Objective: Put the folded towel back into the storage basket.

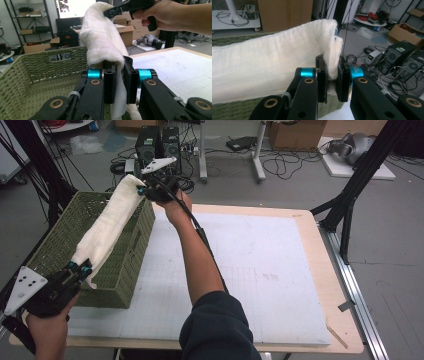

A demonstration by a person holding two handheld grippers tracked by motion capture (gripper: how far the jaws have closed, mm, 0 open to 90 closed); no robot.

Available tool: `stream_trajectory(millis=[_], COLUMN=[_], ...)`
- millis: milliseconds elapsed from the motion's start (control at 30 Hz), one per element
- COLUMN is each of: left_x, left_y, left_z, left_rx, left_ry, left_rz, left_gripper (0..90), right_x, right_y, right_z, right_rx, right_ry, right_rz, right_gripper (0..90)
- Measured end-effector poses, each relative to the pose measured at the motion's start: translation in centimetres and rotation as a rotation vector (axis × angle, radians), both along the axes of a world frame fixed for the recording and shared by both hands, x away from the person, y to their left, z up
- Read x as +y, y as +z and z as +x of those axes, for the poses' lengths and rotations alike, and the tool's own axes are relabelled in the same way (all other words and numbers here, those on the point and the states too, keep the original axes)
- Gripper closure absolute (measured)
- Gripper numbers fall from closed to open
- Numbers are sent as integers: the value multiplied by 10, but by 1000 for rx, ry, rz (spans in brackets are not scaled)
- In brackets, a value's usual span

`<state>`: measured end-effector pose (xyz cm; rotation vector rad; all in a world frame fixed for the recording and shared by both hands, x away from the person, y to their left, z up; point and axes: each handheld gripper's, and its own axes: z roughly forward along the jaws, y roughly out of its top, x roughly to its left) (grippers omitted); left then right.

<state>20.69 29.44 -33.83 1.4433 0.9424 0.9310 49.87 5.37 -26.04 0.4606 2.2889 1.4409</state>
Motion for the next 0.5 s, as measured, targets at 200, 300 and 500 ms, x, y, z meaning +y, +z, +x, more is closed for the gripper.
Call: stream_trajectory(millis=[200, 300, 500], left_x=[10, 14, 22], left_y=[-1, -3, -4], left_z=[-2, -3, -2], left_rx=[2, 8, 49], left_ry=[37, 53, 103], left_rz=[-7, -8, -12], left_gripper=[813, 812, 768], right_x=[25, 37, 63], right_y=[2, 0, -3], right_z=[4, 5, 7], right_rx=[-3, -2, 1], right_ry=[1, -2, -7], right_rz=[-19, -31, -26], right_gripper=[824, 823, 823])
